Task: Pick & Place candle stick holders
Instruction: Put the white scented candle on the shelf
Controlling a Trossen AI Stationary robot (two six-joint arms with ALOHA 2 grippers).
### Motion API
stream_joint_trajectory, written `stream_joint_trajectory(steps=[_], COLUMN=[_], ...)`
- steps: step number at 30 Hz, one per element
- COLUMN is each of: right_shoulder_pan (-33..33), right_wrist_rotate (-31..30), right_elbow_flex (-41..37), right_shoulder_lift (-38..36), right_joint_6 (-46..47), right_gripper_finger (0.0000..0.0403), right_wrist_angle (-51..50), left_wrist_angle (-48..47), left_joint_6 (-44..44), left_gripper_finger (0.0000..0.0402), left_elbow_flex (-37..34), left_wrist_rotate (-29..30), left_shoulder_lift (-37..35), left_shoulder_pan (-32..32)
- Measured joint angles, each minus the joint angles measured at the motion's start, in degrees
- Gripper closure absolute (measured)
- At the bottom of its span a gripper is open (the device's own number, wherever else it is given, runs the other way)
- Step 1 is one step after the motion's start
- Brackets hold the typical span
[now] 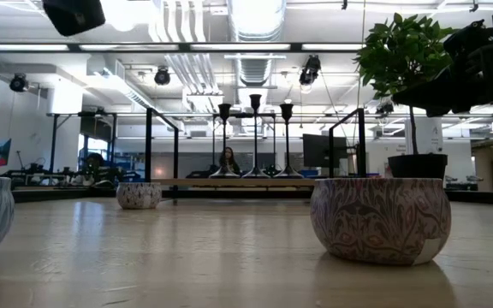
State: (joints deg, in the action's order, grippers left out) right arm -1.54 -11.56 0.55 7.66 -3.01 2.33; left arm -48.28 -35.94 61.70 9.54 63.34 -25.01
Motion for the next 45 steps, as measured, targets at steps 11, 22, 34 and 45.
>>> stream_joint_trajectory(steps=[11,22,34,45], right_shoulder_pan=[0.00,0.00,0.00,0.00], right_wrist_rotate=[0.01,0.01,-0.01,0.01], right_elbow_flex=[-0.02,0.00,-0.02,-0.02], right_shoulder_lift=[-0.01,-0.02,-0.01,0.00], right_joint_6=[0.00,0.00,0.00,0.00], right_gripper_finger=[0.0394,0.0394,0.0394,0.0394], right_wrist_angle=[0.01,0.02,0.01,0.02], left_wrist_angle=[-4.88,-7.93,-6.68,-4.40], left_joint_6=[19.29,22.39,3.91,-13.92], left_gripper_finger=[0.0329,0.0165,0.0076,0.0074], left_elbow_flex=[0.24,0.03,0.01,-0.01], left_wrist_rotate=[-0.53,-0.09,3.43,2.62], left_shoulder_lift=[5.26,9.56,13.83,14.24], left_shoulder_pan=[1.91,13.86,18.72,21.01])
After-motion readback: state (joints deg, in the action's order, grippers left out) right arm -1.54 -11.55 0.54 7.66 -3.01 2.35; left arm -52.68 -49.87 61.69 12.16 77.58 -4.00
